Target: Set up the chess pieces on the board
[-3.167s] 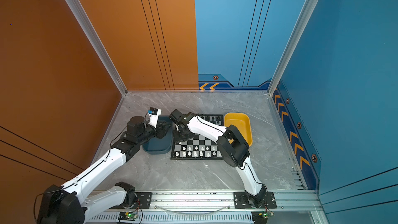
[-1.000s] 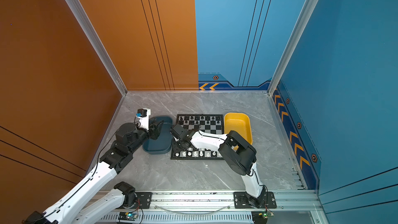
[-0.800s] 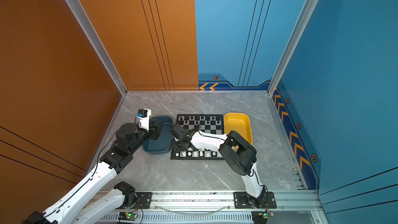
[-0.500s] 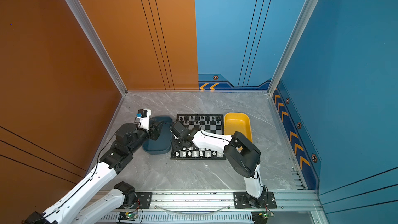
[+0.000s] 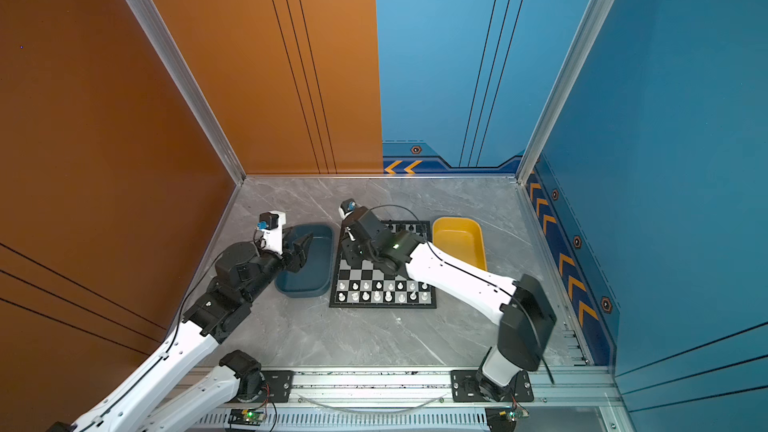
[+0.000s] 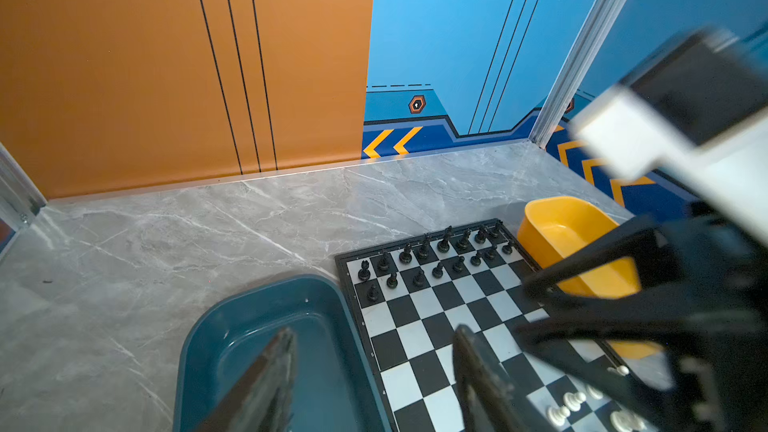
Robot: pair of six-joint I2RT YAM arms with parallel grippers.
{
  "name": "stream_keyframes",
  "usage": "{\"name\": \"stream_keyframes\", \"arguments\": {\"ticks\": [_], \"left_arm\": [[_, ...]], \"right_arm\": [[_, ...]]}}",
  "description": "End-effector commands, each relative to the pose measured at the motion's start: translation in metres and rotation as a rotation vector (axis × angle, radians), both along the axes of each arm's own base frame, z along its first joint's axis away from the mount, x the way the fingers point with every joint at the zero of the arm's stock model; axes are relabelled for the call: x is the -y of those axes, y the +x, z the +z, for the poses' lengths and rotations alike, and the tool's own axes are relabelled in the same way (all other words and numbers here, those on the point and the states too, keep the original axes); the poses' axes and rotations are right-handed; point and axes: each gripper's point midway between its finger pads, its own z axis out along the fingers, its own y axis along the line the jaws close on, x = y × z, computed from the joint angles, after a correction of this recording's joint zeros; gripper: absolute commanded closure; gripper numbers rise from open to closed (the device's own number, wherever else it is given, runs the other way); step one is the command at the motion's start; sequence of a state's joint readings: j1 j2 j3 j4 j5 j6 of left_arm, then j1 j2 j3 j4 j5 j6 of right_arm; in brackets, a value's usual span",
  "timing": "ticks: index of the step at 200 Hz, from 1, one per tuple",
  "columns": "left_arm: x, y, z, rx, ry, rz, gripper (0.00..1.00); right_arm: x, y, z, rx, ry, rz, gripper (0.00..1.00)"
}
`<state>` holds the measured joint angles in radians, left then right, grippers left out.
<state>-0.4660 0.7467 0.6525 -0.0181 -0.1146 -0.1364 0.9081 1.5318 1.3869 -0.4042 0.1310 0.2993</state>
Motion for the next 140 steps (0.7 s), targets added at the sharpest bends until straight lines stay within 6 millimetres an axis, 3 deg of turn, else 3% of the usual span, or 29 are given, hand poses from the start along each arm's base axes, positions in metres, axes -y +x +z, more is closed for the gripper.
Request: {"name": "stream_keyframes", "arguments": {"ticks": [1, 6, 13, 16, 19, 35, 55, 74, 109, 140], "left_arm": [[-0.021, 0.002, 0.012, 0.026, 0.051, 0.116, 0.3], [-0.026, 0.003, 0.01, 0.024, 0.066, 0.144, 0.24], [-0.033, 0.004, 0.007, 0.022, 0.088, 0.188, 0.12], [-0.037, 0.005, 0.006, 0.021, 0.1, 0.211, 0.07], [-0.041, 0.005, 0.005, 0.018, 0.111, 0.232, 0.02], [-0.064, 0.009, -0.006, 0.015, 0.183, 0.359, 0.02], [-0.084, 0.014, -0.032, 0.039, 0.275, 0.469, 0.02], [-0.096, 0.017, -0.063, 0.052, 0.308, 0.507, 0.02], [-0.122, 0.014, -0.109, 0.032, 0.239, 0.552, 0.02], [-0.14, 0.014, -0.123, 0.038, 0.206, 0.581, 0.02]], "right_arm": [[0.067, 0.008, 0.032, 0.154, -0.087, -0.14, 0.45], [0.078, 0.009, 0.037, 0.173, -0.087, -0.166, 0.38], [0.099, 0.008, 0.046, 0.21, -0.088, -0.21, 0.18], [0.108, 0.008, 0.049, 0.223, -0.087, -0.228, 0.05], [0.116, 0.007, 0.051, 0.236, -0.088, -0.241, 0.01], [0.159, 0.006, 0.057, 0.308, -0.084, -0.322, 0.0], [0.219, 0.009, 0.047, 0.386, -0.087, -0.466, 0.0], [0.264, 0.009, 0.013, 0.425, -0.13, -0.55, 0.0], [0.31, 0.006, -0.048, 0.469, -0.112, -0.628, 0.0], [0.333, 0.01, -0.081, 0.482, -0.08, -0.676, 0.0]]}}
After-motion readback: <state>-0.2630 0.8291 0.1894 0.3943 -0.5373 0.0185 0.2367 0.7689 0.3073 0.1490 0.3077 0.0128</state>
